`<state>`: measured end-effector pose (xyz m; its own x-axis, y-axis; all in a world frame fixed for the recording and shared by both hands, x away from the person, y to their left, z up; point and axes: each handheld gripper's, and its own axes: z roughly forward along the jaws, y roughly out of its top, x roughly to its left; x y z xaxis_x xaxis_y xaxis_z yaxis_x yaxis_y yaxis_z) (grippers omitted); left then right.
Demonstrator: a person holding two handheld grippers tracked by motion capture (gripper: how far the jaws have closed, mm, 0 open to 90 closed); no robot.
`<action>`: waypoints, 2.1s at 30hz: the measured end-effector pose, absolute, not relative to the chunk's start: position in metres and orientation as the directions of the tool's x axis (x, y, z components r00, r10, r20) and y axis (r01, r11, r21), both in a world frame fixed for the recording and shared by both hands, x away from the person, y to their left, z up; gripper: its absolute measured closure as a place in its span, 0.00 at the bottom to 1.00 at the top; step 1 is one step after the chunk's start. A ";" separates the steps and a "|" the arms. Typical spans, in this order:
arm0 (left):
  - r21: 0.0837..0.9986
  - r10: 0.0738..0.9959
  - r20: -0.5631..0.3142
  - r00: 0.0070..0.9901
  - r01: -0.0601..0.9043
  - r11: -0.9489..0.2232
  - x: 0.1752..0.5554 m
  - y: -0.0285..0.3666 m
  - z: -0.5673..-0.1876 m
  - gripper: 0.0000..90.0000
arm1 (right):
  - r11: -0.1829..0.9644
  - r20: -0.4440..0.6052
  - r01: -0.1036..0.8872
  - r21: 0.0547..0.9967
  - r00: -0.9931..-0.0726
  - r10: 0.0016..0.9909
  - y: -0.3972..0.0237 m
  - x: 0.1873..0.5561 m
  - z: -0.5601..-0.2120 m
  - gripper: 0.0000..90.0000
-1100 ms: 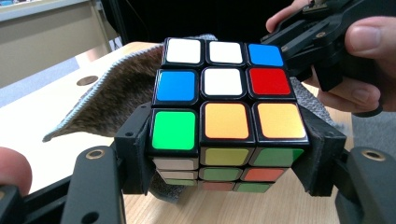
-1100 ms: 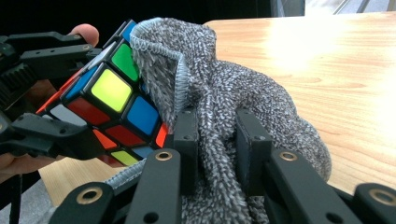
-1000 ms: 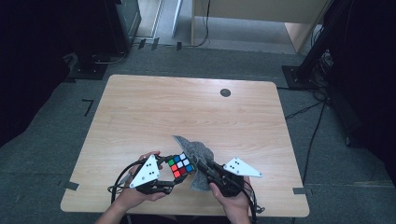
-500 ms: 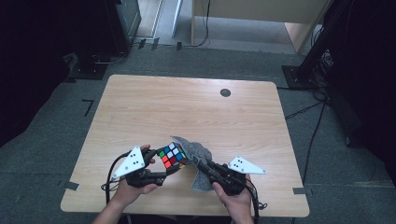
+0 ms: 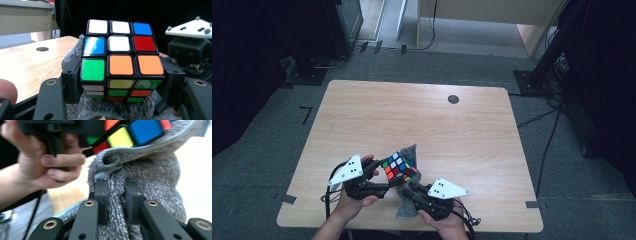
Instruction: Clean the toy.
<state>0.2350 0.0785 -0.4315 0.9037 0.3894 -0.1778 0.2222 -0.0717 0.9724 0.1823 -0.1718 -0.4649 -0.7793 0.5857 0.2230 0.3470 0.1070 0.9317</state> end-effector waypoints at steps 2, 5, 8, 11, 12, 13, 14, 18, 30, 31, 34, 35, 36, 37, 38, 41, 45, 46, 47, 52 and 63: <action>0.972 0.387 -0.179 0.904 0.223 -0.071 0.235 0.079 -0.431 0.38 | 0.097 0.207 0.336 0.937 -0.755 0.622 -0.178 0.184 -0.462 0.84; 0.972 0.380 -0.181 0.907 0.223 -0.069 0.235 0.077 -0.431 0.38 | 0.011 0.244 0.334 0.943 -0.710 0.660 -0.194 0.188 -0.458 0.84; 0.972 0.376 -0.179 0.909 0.223 -0.079 0.234 0.074 -0.433 0.38 | 0.028 0.231 0.326 0.945 -0.724 0.651 -0.190 0.186 -0.461 0.84; 0.971 0.379 -0.181 0.907 0.226 -0.077 0.234 0.074 -0.432 0.38 | 0.096 0.209 0.333 0.938 -0.764 0.610 -0.174 0.183 -0.467 0.84; 0.971 0.382 -0.181 0.907 0.226 -0.077 0.235 0.075 -0.432 0.38 | 0.108 0.206 0.333 0.937 -0.775 0.598 -0.171 0.182 -0.469 0.83; 0.971 0.382 -0.181 0.906 0.227 -0.078 0.235 0.076 -0.432 0.38 | 0.122 0.197 0.327 0.937 -0.784 0.588 -0.167 0.181 -0.470 0.83; 0.971 0.384 -0.182 0.905 0.227 -0.075 0.235 0.077 -0.432 0.38 | 0.128 0.190 0.322 0.938 -0.786 0.588 -0.166 0.181 -0.470 0.83; 0.971 0.383 -0.189 0.904 0.231 -0.066 0.236 0.080 -0.431 0.38 | 0.053 0.218 0.326 0.944 -0.735 0.643 -0.181 0.186 -0.462 0.83; 0.970 0.386 -0.190 0.902 0.233 -0.065 0.237 0.079 -0.432 0.38 | 0.106 0.192 0.320 0.941 -0.767 0.612 -0.165 0.180 -0.468 0.83; 0.970 0.389 -0.195 0.901 0.235 -0.060 0.237 0.080 -0.431 0.38 | 0.098 0.188 0.315 0.944 -0.759 0.624 -0.169 0.181 -0.466 0.83; 0.969 0.387 -0.197 0.901 0.240 -0.063 0.238 0.081 -0.432 0.38 | -0.010 0.253 0.332 0.943 -0.699 0.668 -0.187 0.186 -0.462 0.83; 0.968 0.385 -0.198 0.901 0.242 -0.067 0.238 0.079 -0.433 0.38 | -0.043 0.277 0.340 0.939 -0.679 0.680 -0.192 0.188 -0.461 0.83; 0.967 0.384 -0.196 0.902 0.242 -0.075 0.238 0.077 -0.434 0.38 | -0.056 0.287 0.345 0.937 -0.667 0.687 -0.194 0.188 -0.462 0.83; 0.967 0.382 -0.193 0.904 0.241 -0.082 0.237 0.075 -0.435 0.38 | -0.049 0.286 0.350 0.936 -0.670 0.685 -0.193 0.188 -0.463 0.83; 0.967 0.379 -0.190 0.906 0.239 -0.086 0.237 0.074 -0.435 0.38 | -0.027 0.275 0.350 0.936 -0.682 0.678 -0.190 0.187 -0.464 0.83; 0.968 0.384 -0.187 0.904 0.236 -0.082 0.237 0.076 -0.434 0.38 | 0.087 0.206 0.330 0.940 -0.750 0.629 -0.173 0.182 -0.468 0.82; 0.968 0.408 -0.197 0.891 0.244 -0.066 0.239 0.083 -0.432 0.38 | 0.135 0.172 0.330 0.934 -0.748 0.641 -0.173 0.184 -0.466 0.80; 0.967 0.413 -0.198 0.889 0.245 -0.064 0.240 0.085 -0.432 0.38 | 0.126 0.171 0.340 0.932 -0.718 0.675 -0.179 0.186 -0.465 0.80; 0.967 0.419 -0.199 0.886 0.247 -0.063 0.241 0.086 -0.432 0.38 | 0.114 0.166 0.347 0.931 -0.681 0.713 -0.187 0.189 -0.464 0.80; 0.963 0.433 -0.211 0.876 0.262 -0.061 0.244 0.087 -0.434 0.38 | 0.111 0.084 0.358 0.927 -0.487 0.869 -0.230 0.204 -0.466 0.80; 0.954 0.471 -0.228 0.852 0.292 -0.065 0.248 0.088 -0.438 0.38 | 0.174 0.031 0.451 0.876 -0.412 0.911 -0.245 0.223 -0.496 0.50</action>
